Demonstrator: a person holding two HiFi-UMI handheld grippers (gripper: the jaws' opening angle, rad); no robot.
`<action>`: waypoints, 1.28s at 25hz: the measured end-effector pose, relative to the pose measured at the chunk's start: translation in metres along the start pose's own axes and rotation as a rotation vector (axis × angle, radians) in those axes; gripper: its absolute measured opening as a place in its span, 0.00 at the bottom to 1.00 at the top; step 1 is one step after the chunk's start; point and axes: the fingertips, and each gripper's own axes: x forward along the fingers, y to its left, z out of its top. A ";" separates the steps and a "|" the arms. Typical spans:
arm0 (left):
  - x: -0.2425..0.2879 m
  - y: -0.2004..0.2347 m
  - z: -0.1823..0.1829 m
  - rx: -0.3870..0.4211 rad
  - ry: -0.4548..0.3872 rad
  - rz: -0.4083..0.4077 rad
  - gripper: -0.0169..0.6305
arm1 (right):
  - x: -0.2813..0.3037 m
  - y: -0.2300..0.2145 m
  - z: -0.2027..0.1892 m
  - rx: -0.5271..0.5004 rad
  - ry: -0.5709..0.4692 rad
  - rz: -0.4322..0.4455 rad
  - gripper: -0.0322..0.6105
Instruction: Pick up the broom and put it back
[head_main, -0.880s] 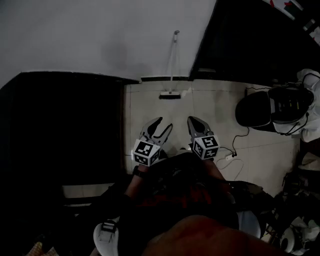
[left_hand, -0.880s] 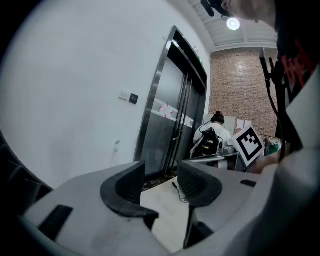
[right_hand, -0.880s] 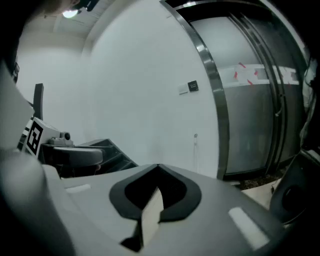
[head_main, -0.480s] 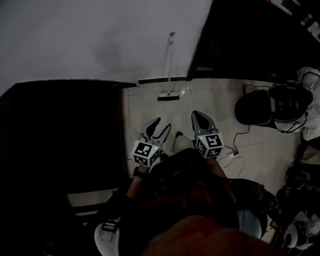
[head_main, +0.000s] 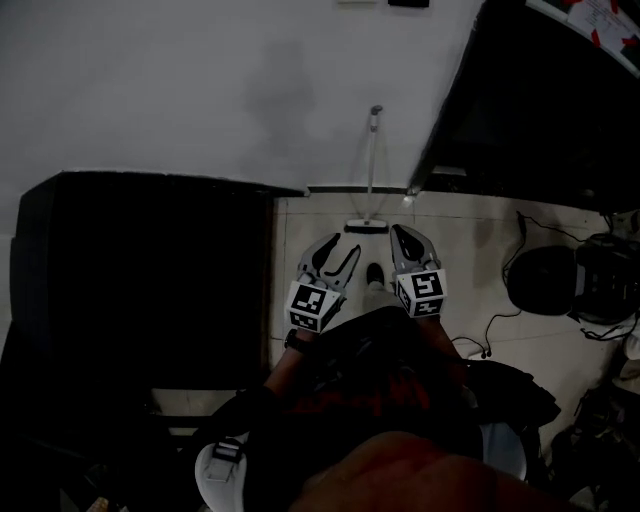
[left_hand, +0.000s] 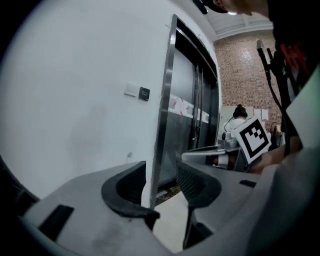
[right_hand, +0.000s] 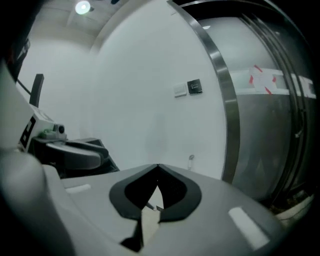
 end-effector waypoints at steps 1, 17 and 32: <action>0.017 0.011 0.009 0.018 -0.001 0.018 0.32 | 0.020 -0.012 0.002 -0.009 0.004 0.013 0.05; 0.125 0.090 0.071 -0.007 0.115 0.220 0.34 | 0.177 -0.135 -0.011 0.167 0.164 0.076 0.30; 0.085 0.153 0.051 -0.017 0.191 0.392 0.34 | 0.399 -0.213 -0.168 0.179 0.465 -0.084 0.31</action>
